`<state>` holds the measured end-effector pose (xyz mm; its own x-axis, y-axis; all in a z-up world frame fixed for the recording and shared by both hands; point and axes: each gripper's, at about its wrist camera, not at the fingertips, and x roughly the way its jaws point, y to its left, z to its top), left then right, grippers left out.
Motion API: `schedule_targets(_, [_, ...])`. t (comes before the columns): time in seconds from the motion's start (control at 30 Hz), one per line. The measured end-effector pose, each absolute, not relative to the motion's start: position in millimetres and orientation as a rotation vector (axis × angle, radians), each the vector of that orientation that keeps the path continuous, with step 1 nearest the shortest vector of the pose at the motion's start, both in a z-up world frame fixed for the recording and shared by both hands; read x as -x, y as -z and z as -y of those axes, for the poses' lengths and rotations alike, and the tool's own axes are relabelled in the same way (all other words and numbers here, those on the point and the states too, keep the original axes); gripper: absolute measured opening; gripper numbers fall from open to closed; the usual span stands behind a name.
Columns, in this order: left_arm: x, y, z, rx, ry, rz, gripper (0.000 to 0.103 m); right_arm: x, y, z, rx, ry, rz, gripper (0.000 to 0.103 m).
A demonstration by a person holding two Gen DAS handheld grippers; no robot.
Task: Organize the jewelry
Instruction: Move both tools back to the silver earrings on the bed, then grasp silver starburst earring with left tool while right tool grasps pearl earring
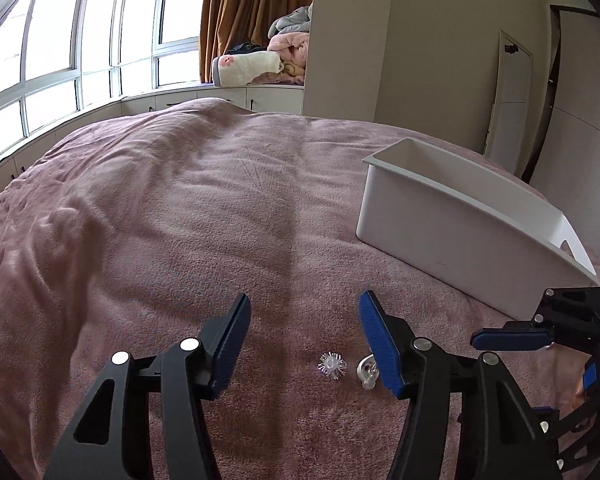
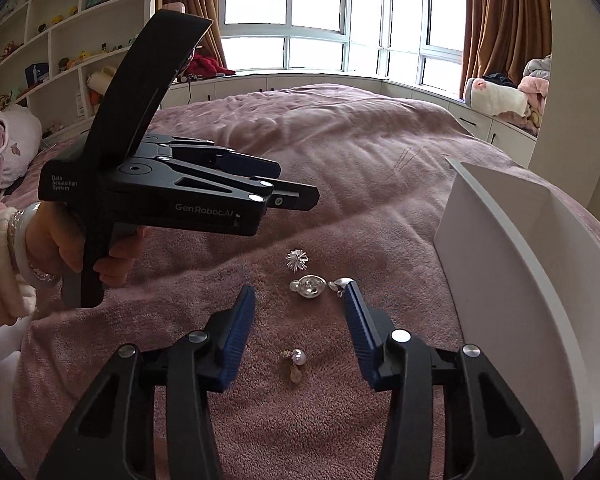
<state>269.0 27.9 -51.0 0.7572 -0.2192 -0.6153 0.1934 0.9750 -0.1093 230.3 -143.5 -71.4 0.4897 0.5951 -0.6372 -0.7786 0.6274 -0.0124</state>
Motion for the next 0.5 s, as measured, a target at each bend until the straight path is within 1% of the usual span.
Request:
schedule_targets(0.13, [-271, 67, -26, 0.059, 0.251, -0.703, 0.055, -238, 88, 143, 0.321, -0.850, -0.724, 0.045])
schedule_targets(0.23, [-274, 77, -24, 0.055, 0.258, -0.735, 0.055, -242, 98, 140, 0.354, -0.835, -0.762, 0.042])
schedule_targets(0.27, [-275, 80, -23, 0.051, 0.260, -0.749, 0.054, -242, 102, 140, 0.362, -0.836, -0.774, 0.039])
schedule_targets(0.3, [-276, 83, -22, 0.045, 0.260, -0.762, 0.053, -243, 106, 138, 0.372, -0.833, -0.787, 0.038])
schedule_targets(0.33, [-277, 85, -21, 0.036, 0.262, -0.776, 0.049, -243, 110, 137, 0.390, -0.825, -0.798, 0.038])
schedule_targets(0.43, [-279, 93, -14, -0.003, 0.269, -0.812, 0.043, -242, 117, 132, 0.425, -0.816, -0.816, 0.032])
schedule_targets(0.5, [-279, 97, -11, -0.027, 0.261, -0.819, 0.041, -241, 117, 132, 0.428, -0.828, -0.822, 0.021])
